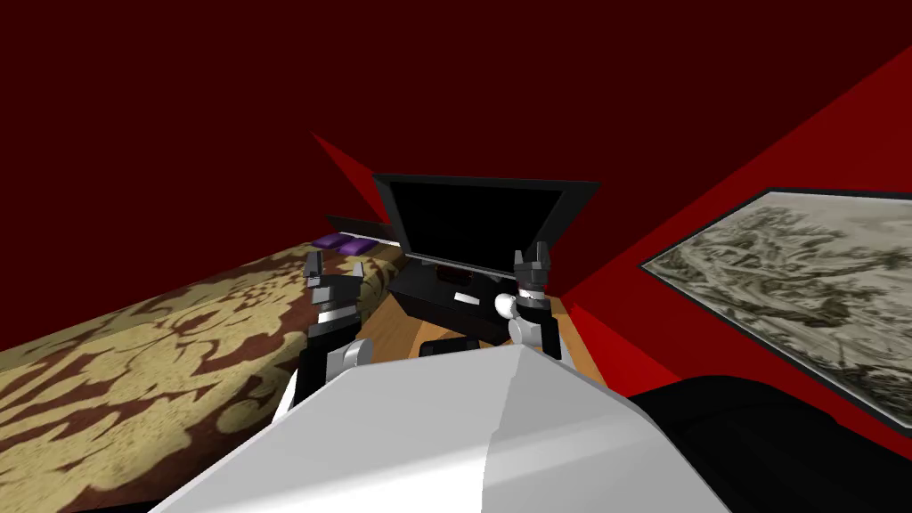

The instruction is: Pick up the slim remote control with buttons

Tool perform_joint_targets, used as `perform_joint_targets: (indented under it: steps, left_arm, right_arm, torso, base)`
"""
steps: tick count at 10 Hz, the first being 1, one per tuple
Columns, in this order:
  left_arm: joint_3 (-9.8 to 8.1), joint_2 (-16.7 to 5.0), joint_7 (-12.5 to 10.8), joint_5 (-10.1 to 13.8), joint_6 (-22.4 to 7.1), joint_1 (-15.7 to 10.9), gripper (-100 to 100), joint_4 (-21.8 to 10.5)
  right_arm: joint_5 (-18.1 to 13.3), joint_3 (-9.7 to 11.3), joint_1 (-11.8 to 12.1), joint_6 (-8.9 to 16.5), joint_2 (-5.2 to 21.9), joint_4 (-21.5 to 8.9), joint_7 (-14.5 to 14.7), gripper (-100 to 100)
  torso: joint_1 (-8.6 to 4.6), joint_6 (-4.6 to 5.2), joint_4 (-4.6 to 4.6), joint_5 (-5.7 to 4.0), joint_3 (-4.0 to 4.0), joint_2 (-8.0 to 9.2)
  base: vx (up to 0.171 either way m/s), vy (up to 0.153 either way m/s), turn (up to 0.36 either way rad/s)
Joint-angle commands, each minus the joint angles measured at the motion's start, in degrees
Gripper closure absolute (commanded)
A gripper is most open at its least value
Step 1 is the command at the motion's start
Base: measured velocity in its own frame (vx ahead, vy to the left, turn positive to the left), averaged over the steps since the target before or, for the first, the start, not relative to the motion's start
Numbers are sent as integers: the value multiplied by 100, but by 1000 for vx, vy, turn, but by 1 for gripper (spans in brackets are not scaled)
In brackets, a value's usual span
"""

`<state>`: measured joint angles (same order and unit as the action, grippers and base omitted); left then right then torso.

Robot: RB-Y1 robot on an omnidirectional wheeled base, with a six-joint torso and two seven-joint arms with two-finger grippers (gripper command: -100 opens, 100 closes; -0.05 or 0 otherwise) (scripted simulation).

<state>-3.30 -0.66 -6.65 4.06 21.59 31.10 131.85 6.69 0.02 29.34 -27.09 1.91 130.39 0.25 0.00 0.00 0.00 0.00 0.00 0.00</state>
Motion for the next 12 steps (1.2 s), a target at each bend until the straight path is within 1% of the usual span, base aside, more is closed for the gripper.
perform_joint_targets:
  steps: [1, 4, 6, 7, 8, 9, 10, 12]
  left_arm:
    - [0, 0, 0, 0, 0, 0, 0, 0]
    - [0, 0, 0, 0, 0, -1, 0, 0]
    - [0, 0, 0, 0, 0, -1, 0, 0]
    - [0, 0, 0, 0, 0, -2, 0, 0]
    - [-1, 0, 0, 0, 0, 0, 0, 0]
    - [0, 0, 0, 0, 0, -1, 0, 0]
    - [0, 0, 0, 0, 0, -1, 0, 0]
    - [0, 0, 0, 0, 0, -1, 0, 0]
  right_arm:
    - [101, 7, -9, 117, 271, -52, 114, -100]
    - [332, 46, -33, 390, 757, -192, 383, -100]
    - [539, 105, -59, 640, 1109, -338, 634, -100]
    - [539, 105, -59, 640, 1157, -338, 634, -100]
    - [654, 147, -76, 781, 1374, -429, 777, -100]
    - [775, 200, -94, 931, 1515, -532, 931, -100]
    - [775, 200, -94, 931, 1604, -532, 931, -100]
    - [1030, 339, -140, 1236, 2030, -773, 1265, -100]
  torso:
    - [0, 0, 0, 0, 0, 0]
    - [-9, -2, 4, -2, 11, 19]
    - [-10, -3, 4, -2, 10, 18]
    - [-9, -4, 4, -2, 11, 19]
    - [-9, 3, 4, -2, 9, 15]
    - [-7, -2, 3, -2, 8, 13]
    - [-10, -3, 3, -2, 8, 15]
    - [-10, -2, 2, -2, 4, 8]
  base:
    - [-27, -11, 283]
    - [-54, -19, 257]
    - [-51, -16, 397]
    - [-43, -12, 108]
    - [-38, -2, 234]
    - [-48, -10, 402]
    - [-33, -14, 165]
    - [-30, -6, 330]
